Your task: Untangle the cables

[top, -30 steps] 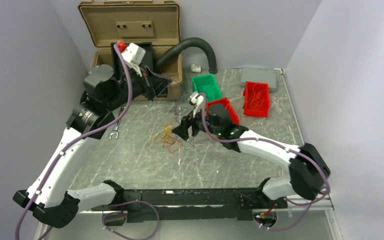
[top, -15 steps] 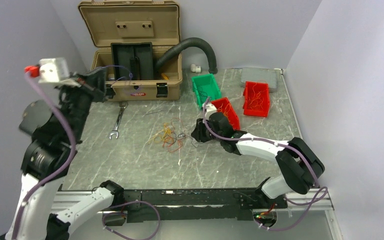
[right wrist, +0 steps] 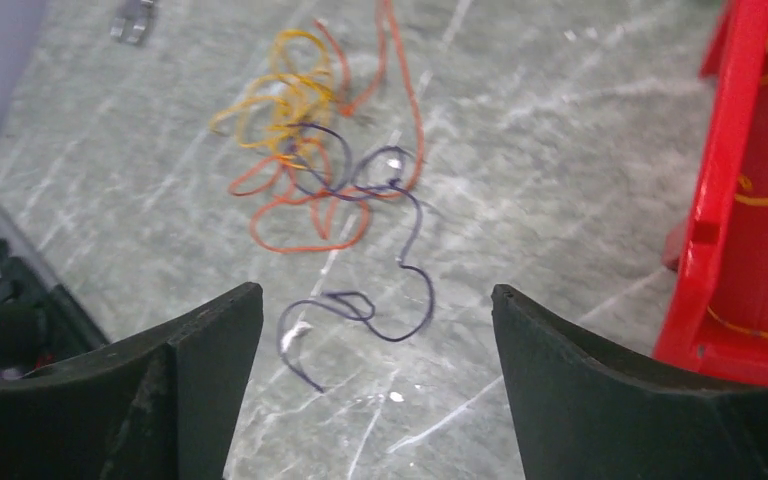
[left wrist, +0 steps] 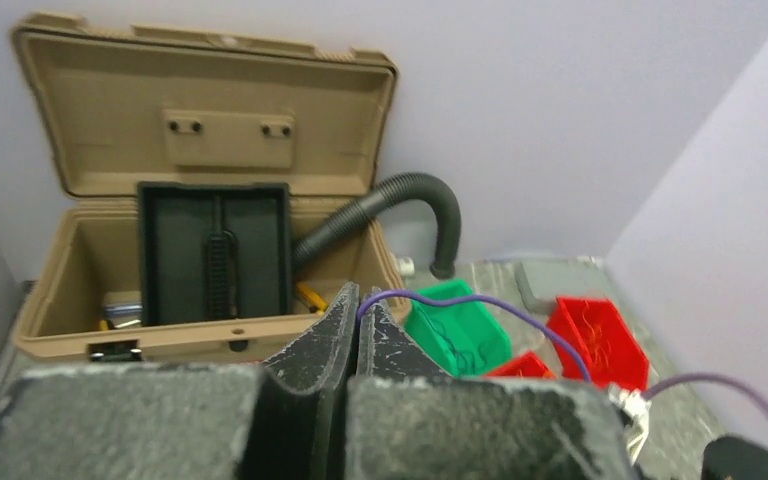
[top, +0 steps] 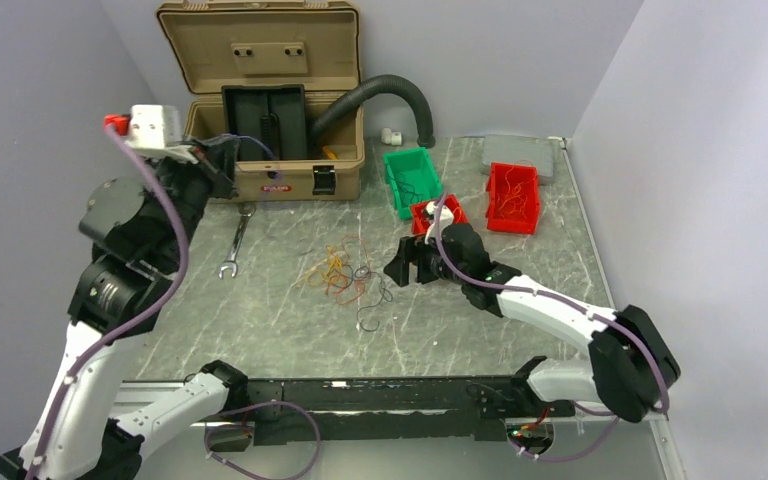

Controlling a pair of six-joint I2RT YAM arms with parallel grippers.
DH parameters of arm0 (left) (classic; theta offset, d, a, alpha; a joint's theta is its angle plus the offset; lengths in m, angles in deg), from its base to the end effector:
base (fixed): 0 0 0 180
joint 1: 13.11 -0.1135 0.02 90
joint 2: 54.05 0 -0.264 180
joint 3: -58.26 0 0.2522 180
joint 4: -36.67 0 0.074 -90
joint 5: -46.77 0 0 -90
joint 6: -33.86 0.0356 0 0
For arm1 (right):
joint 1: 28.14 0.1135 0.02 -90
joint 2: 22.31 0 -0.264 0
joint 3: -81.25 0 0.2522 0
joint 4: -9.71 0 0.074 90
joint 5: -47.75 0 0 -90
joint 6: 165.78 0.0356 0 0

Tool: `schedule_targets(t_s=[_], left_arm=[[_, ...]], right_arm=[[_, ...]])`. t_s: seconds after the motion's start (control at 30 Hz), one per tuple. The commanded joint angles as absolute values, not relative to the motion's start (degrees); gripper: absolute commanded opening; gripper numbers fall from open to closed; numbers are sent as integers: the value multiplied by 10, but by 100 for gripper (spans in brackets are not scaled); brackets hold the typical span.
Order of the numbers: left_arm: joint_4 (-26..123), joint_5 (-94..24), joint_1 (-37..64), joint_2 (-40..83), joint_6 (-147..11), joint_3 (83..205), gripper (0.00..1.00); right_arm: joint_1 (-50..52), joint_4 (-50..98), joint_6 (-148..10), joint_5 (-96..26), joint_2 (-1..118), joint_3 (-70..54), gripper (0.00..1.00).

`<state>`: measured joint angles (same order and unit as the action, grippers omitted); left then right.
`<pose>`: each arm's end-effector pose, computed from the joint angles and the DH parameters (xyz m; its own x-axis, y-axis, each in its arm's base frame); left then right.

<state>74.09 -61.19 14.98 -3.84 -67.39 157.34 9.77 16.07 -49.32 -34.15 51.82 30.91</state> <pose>0.1134 -0.0481 0.5277 0.1364 -0.2832 -0.9493 0.2120 0.9444 -0.2512 0.2123 0.1717 0.2108 -0.6686 0.0384 -0.7426 -0.4541 0.7698 0.4486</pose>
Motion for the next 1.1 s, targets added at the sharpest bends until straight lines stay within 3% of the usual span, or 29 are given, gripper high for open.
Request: schedule_targets(t_s=[0.0, 0.4, 0.53, 0.93, 1.07], left_arm=[[744, -518, 148, -15, -686, 1559, 0], [711, -340, 150, 63, -753, 1540, 0], [700, -308, 152, 85, -777, 1531, 0], [674, -283, 189, 123, -796, 1521, 0], [669, -270, 194, 131, -799, 1522, 0]], right_arm=[[99, 133, -556, -273, 448, 273, 88], [99, 44, -591, -134, 390, 189, 89], [98, 29, -580, -134, 419, 155, 100], [101, 22, -576, -102, 501, 79, 100], [101, 5, -571, -76, 522, 72, 95]])
